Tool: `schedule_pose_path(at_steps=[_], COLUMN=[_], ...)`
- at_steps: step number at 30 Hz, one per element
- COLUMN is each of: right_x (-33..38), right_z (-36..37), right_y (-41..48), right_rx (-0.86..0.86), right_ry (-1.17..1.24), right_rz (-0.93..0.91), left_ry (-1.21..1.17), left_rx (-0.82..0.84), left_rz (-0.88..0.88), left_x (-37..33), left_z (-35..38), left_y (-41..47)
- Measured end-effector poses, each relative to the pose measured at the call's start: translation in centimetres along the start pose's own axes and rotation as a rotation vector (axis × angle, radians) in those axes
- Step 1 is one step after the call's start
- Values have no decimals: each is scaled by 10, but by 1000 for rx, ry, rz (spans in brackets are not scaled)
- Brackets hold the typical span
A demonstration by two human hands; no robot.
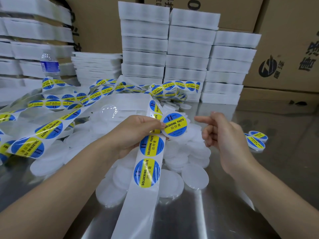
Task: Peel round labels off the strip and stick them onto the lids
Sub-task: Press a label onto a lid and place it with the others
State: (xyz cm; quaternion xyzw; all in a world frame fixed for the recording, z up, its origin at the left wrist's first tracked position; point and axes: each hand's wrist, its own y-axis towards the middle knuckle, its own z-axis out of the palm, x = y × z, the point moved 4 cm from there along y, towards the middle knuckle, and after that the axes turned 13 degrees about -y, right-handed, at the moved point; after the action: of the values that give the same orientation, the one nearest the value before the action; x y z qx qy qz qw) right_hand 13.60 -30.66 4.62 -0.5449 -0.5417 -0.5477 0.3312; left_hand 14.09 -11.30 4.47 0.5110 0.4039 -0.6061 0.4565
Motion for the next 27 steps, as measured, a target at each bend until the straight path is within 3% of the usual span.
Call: schedule_pose_path(at_steps=[6, 13, 20, 27], right_x=[0, 1, 2, 2], right_z=[17, 14, 10, 8], right_y=[-8, -11, -12, -13], right_rx=[142, 85, -8, -43], right_ry=[-91, -209, -513, -540], right_rz=[-70, -190, -334, -366], left_ry=[-1, -18, 38, 93], left_rx=[122, 182, 210, 219], left_rz=[-1, -6, 7, 31], left_x=[6, 10, 11, 10], left_z=[8, 11, 13, 16], left_y=[-1, -1, -3, -5])
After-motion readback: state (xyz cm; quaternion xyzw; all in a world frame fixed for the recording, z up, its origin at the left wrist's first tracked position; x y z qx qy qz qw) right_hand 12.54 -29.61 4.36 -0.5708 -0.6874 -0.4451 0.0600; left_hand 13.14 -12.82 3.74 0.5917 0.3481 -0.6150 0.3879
